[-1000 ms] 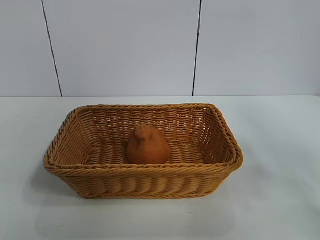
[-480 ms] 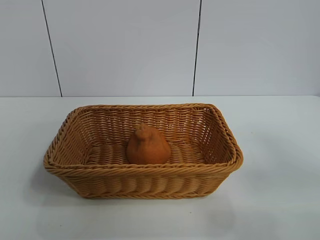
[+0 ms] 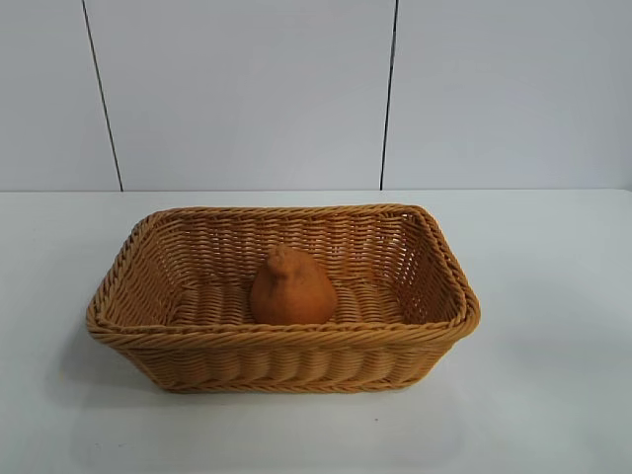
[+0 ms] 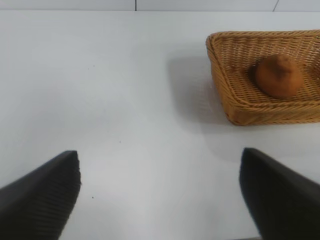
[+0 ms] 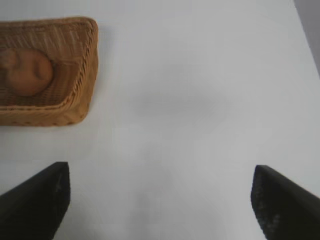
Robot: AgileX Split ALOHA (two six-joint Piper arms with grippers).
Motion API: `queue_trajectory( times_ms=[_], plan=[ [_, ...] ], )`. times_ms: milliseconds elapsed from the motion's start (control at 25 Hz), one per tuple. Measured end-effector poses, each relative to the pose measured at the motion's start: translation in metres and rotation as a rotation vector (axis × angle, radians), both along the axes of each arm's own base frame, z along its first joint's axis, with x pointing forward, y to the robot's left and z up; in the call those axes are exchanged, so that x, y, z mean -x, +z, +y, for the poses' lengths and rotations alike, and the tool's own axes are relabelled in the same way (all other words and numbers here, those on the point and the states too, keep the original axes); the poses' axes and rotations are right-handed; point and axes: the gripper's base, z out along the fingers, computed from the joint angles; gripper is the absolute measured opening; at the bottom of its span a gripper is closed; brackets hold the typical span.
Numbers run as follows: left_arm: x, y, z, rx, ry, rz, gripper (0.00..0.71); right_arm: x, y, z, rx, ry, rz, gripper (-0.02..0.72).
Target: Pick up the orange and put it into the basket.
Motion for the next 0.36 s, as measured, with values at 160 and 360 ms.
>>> queue_trajectory(
  times_ms=[160, 360],
  plan=[
    [0.0000, 0.0000, 0.0000, 0.000, 0.000, 0.000, 0.615, 0.0145, 0.0002, -0.0003, -0.002, 0.000, -0.089, 0.675],
    [0.0000, 0.0000, 0.0000, 0.000, 0.000, 0.000, 0.615, 0.0154, 0.0001, -0.0003, -0.003, 0.001, -0.093, 0.675]
  ],
)
